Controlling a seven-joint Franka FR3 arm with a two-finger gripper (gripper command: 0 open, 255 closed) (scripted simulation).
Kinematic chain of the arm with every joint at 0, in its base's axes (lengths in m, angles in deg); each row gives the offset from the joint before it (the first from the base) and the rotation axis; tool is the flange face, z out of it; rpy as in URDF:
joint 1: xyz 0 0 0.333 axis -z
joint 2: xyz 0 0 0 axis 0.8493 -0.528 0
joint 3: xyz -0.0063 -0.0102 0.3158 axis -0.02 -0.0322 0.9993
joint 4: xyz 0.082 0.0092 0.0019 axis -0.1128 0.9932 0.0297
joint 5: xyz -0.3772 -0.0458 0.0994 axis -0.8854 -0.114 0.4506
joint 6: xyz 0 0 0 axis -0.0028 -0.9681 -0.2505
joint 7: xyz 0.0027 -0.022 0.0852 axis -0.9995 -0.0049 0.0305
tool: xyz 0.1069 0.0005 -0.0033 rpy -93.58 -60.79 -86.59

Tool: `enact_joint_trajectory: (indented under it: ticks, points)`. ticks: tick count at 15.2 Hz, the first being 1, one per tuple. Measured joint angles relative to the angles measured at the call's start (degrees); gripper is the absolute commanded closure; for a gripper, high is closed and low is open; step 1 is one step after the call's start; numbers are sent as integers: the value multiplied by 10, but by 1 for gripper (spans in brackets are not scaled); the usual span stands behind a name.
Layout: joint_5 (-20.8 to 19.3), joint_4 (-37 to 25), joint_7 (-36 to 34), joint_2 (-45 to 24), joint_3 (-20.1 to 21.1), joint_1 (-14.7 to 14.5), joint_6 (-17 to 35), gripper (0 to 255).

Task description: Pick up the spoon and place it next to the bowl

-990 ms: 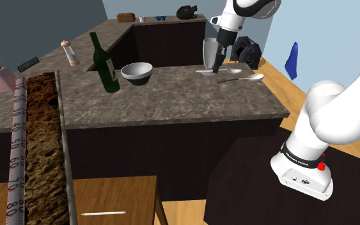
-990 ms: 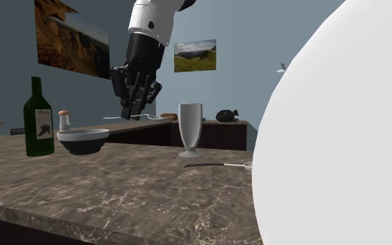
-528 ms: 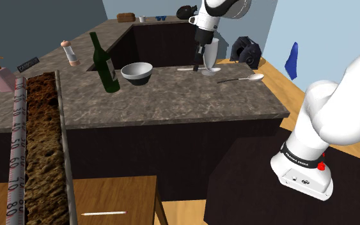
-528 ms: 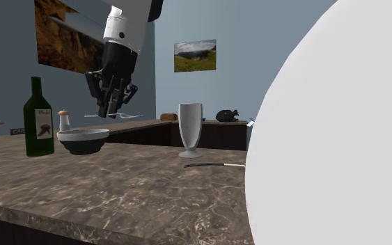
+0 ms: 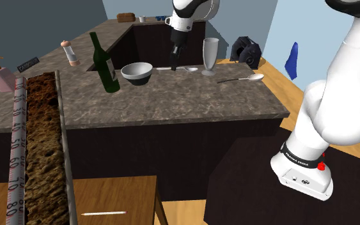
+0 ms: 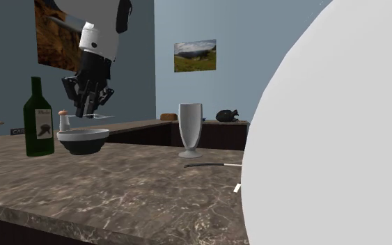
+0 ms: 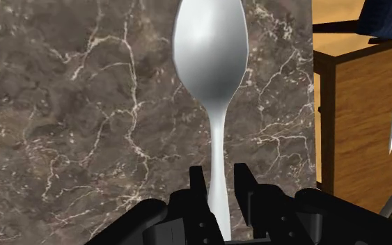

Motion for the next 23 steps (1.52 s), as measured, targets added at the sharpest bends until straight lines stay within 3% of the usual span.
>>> enact_joint_trajectory:
  ticks: [6, 23]
  points:
    - [40, -158, -8, -127, 9, 4, -38, 255]
    - [71, -87, 25, -169, 19, 4, 69, 255]
